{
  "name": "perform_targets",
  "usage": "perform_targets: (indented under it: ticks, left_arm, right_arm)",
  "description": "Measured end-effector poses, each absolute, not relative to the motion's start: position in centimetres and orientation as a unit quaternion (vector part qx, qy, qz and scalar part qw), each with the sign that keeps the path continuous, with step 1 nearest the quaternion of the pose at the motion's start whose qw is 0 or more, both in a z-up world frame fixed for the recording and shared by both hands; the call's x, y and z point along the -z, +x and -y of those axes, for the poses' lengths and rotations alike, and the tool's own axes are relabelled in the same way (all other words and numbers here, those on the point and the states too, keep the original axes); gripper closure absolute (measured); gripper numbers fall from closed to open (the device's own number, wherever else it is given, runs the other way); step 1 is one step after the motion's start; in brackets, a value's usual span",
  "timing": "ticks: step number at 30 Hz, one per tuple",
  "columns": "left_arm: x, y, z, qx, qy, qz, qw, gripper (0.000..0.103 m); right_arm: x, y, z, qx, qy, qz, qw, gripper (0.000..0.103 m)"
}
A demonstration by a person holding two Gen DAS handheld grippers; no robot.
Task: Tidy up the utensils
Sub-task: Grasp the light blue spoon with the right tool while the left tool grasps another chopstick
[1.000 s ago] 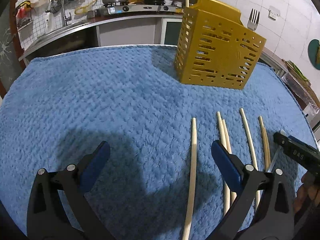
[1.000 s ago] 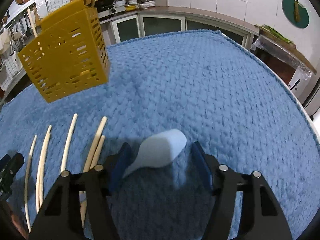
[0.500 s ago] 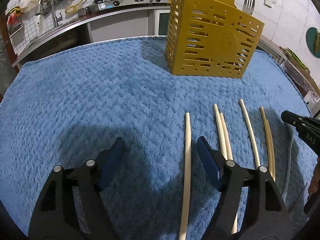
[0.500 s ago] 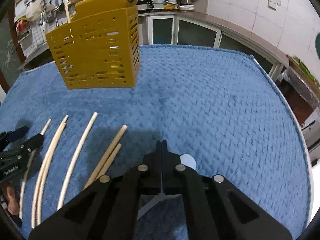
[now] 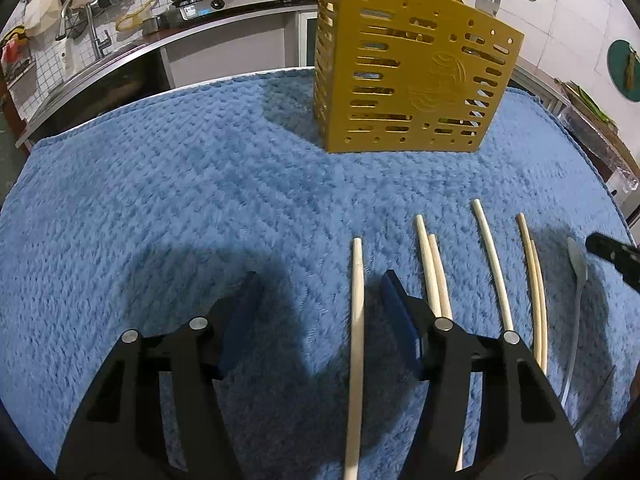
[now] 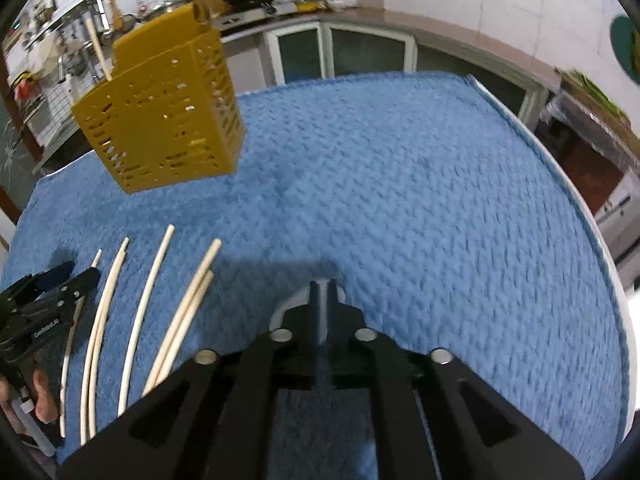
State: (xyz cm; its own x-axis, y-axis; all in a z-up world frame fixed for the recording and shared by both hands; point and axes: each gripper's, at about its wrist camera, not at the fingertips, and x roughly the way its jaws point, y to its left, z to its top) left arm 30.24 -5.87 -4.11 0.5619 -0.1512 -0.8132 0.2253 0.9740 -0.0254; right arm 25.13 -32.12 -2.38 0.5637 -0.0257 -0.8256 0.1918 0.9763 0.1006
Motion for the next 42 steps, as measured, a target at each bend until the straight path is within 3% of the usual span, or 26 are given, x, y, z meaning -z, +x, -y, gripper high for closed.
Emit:
perform_targets:
  ticks: [1, 4, 7, 9, 13, 14, 15, 24, 33, 36, 42]
  left_arm:
    - [4.2, 30.3, 5.9, 0.106, 0.042, -0.456, 0.883, 0.043]
    - [4.2, 30.2, 6.0, 0.108, 0.047, -0.453, 0.884, 0.043]
    - [4.3, 30.0, 6.0, 0.109, 0.052, -0.452, 0.884, 0.043]
    - [4.3, 30.0, 5.9, 0.108, 0.05, -0.453, 0.883, 0.043]
    - [4.3, 30.1, 5.9, 0.105, 0.05, -0.455, 0.883, 0.045]
    - [4.3, 30.1, 6.0, 0.104, 0.052, -0.454, 0.883, 0.047]
    - [4.3, 30.2, 6.0, 0.104, 0.054, -0.454, 0.883, 0.05]
    - [3.7, 31.0, 5.6, 0.118, 0.04, -0.468, 0.875, 0.086]
    - [3.5, 30.7, 5.1, 0.128, 0.033, -0.47, 0.873, 0.095]
    - [2.8, 30.6, 4.6, 0.135, 0.02, -0.461, 0.877, 0.103]
    - [1.2, 30.0, 3.9, 0.148, -0.003, -0.439, 0.886, 0.103]
  right_arm:
    - [2.5, 25.0, 32.2, 0.065, 0.096, -0.463, 0.879, 0.038]
    - [2.7, 24.2, 32.1, 0.078, 0.106, -0.459, 0.878, 0.036]
    - [3.3, 24.2, 31.8, 0.083, 0.111, -0.476, 0.868, 0.041]
    - [3.9, 24.5, 31.2, 0.088, 0.11, -0.491, 0.86, 0.051]
    - [4.3, 25.3, 29.9, 0.111, 0.086, -0.499, 0.855, 0.056]
    - [4.2, 25.5, 29.6, 0.111, 0.084, -0.5, 0.855, 0.066]
    - [4.0, 25.8, 29.5, 0.108, 0.081, -0.502, 0.854, 0.067]
    - [3.5, 26.8, 28.3, 0.036, 0.008, -0.488, 0.872, 0.068]
    - [2.2, 27.6, 27.6, -0.003, -0.031, -0.48, 0.877, 0.068]
    - [1.4, 27.2, 27.7, -0.006, -0.02, -0.468, 0.883, 0.068]
    - [0.2, 26.0, 28.9, -0.008, 0.015, -0.43, 0.903, 0.068]
